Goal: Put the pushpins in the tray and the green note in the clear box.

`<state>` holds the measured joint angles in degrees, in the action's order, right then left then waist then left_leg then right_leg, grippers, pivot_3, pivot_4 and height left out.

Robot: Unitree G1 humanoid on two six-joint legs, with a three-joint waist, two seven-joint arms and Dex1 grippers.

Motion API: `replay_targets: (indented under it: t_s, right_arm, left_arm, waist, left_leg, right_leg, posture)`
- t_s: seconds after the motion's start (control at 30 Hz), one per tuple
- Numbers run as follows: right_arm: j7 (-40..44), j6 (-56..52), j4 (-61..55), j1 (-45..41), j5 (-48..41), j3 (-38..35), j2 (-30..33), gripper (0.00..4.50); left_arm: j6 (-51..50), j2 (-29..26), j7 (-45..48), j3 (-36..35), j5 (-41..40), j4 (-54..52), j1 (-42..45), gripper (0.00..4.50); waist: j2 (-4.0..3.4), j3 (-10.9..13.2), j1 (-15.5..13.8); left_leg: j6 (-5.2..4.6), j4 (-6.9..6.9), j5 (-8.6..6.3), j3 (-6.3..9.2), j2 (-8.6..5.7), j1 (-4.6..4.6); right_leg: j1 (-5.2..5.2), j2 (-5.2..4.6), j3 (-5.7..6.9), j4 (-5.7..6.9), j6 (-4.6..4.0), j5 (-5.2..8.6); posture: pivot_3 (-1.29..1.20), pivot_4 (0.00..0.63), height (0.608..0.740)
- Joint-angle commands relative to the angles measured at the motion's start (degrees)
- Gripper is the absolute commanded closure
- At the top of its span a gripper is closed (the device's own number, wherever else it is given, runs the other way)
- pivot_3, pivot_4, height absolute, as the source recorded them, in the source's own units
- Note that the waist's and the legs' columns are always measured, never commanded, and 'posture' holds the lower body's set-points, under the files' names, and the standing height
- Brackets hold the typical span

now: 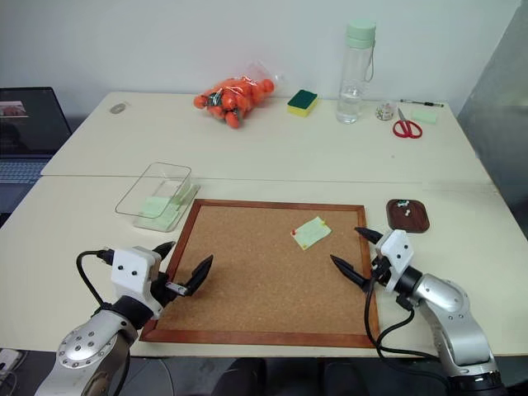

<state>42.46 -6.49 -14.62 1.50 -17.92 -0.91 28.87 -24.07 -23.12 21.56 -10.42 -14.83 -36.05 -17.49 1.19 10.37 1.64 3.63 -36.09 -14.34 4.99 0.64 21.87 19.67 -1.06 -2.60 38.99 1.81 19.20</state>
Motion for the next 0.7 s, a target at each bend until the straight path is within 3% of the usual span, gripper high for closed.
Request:
replay_targets:
  t_s: [0.03,0.27,0.7]
  right_arm:
    - [0.26,1.58,-0.80,-0.14,0.25,-0.11,-0.05,0.00]
    - [0.31,1.47,-1.09,0.19,0.66,-0.18,-0.01,0.00]
    - [0.40,0.12,-4.46,2.87,-0.09,-0.71,0.98,0.00]
  left_arm:
    - [3.07,-0.04,0.38,0.49,1.02,-1.14,-0.92,0.06]
    - [2.46,-0.45,-0.17,0.87,2.71,-0.70,-0.78,0.06]
    - [0.93,-4.38,8.11,0.74,-3.74,0.44,2.85,0.06]
  waist:
    - [0.00,0.00,0.00]
    - [0.00,0.00,0.00]
    - [0.00,0.00,0.00]
  left_leg:
    - [0.00,0.00,0.00,0.00,0.00,0.00]
    - [0.00,0.00,0.00,0.02,0.02,-0.01]
    - [0.00,0.00,0.00,0.01,0.01,-0.01]
  right_leg:
    - [0.00,0.00,0.00,0.00,0.00,0.00]
    - [0.00,0.00,0.01,0.00,0.00,0.00]
    - [0.00,0.00,0.01,0.00,0.00,0.00]
  posture:
    - [0.00,0.150,0.740]
    - [0.00,0.150,0.740]
    - [0.00,0.150,0.740]
